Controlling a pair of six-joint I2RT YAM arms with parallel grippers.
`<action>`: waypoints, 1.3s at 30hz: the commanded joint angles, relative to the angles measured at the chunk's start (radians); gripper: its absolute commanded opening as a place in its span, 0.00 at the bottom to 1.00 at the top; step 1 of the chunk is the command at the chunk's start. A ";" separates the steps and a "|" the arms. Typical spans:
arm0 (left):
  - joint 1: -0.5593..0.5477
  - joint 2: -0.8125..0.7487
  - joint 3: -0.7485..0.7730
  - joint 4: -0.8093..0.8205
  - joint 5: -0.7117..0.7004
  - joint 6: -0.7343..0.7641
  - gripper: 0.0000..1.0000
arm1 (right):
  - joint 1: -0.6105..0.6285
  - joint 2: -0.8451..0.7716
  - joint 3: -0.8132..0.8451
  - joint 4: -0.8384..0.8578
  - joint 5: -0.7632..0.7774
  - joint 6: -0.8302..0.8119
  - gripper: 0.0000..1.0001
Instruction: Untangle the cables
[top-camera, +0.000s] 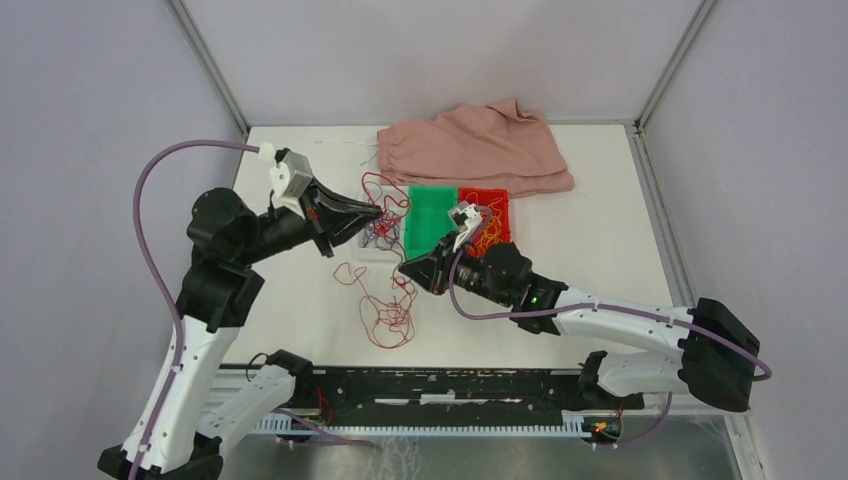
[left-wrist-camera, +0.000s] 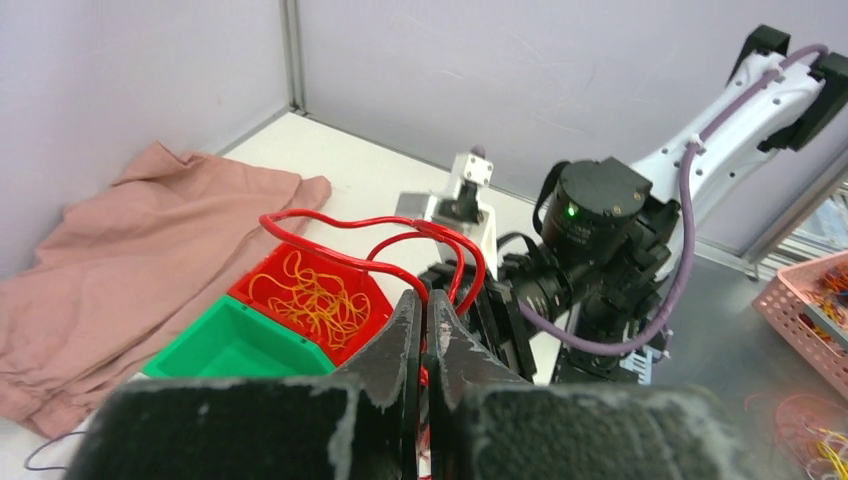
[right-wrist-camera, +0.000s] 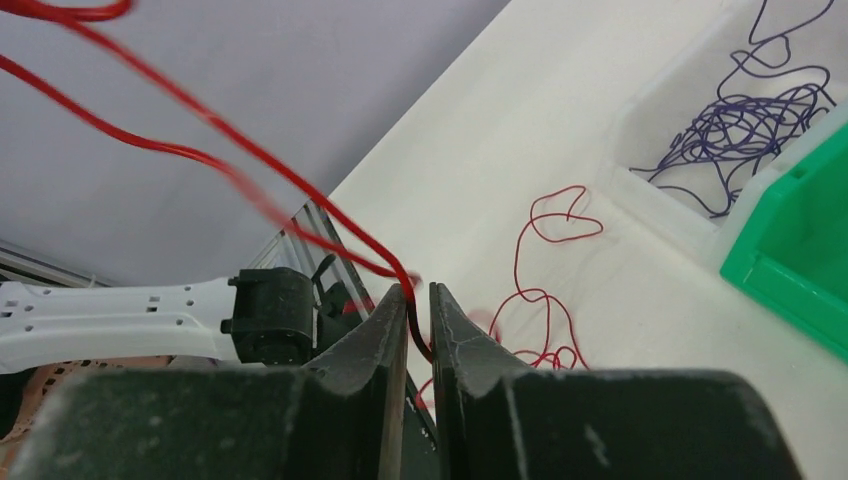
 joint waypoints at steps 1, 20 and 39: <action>0.001 0.013 0.106 0.084 -0.040 0.013 0.03 | -0.002 0.002 -0.029 -0.004 -0.045 0.026 0.20; 0.001 0.014 0.133 0.001 0.021 0.040 0.03 | -0.002 -0.209 0.041 -0.239 0.025 -0.188 0.75; 0.002 -0.026 0.048 -0.159 0.183 0.123 0.04 | -0.031 -0.144 0.356 -0.136 -0.251 -0.167 0.85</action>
